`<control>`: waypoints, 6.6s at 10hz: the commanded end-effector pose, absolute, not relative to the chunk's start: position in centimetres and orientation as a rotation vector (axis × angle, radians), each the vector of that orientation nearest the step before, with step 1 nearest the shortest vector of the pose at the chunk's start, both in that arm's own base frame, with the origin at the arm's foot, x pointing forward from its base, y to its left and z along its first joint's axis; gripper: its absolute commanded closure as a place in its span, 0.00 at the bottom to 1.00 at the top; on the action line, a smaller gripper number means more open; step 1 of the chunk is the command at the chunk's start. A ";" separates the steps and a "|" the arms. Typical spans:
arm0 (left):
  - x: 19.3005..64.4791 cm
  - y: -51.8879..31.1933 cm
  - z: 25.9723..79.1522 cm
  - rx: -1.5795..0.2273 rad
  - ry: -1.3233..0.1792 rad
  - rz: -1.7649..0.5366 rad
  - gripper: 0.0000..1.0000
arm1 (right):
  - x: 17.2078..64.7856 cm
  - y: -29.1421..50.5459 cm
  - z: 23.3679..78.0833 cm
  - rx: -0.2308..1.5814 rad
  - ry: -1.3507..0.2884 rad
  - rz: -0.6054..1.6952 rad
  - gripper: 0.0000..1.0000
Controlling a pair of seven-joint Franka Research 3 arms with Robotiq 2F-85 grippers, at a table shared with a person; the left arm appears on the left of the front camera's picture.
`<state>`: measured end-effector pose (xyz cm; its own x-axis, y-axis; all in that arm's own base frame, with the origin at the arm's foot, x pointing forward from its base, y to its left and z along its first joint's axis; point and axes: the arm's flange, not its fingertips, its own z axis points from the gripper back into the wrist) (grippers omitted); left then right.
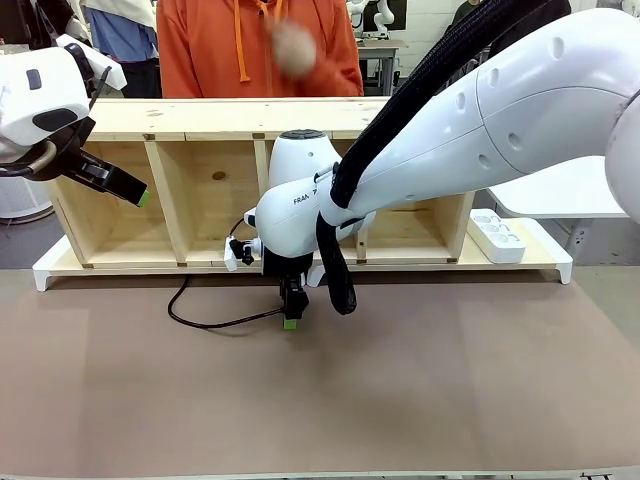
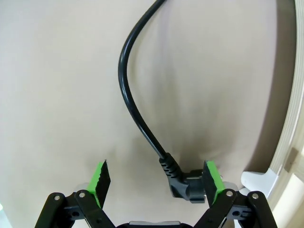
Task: Perform cable management.
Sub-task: When the cord part of the Power Cable appears at the lower middle area of the table and stops, grasp the cord part of the Power Cable, then pull the grasped Power Cable to the location of the Power Strip.
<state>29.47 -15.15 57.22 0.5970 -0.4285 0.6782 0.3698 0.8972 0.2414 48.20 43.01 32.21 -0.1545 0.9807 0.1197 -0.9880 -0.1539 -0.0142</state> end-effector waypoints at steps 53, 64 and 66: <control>29.3 -15.1 57.3 0.093 -0.802 -0.467 0.00 | 45.5 45.4 37.1 0.194 0.038 1.346 0.79; 29.3 -15.1 57.3 0.093 -0.802 -0.467 0.00 | 40.7 42.0 37.5 0.253 0.056 1.232 0.61; 29.3 -15.1 57.3 0.093 -0.802 -0.467 0.00 | 38.4 39.8 37.8 0.261 0.052 1.189 0.61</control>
<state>29.48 -15.13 57.22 0.5973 -0.4282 0.6781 0.3697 0.8973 0.2410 40.76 42.01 37.54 0.3384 0.9385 0.0688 -0.9208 0.3152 0.2295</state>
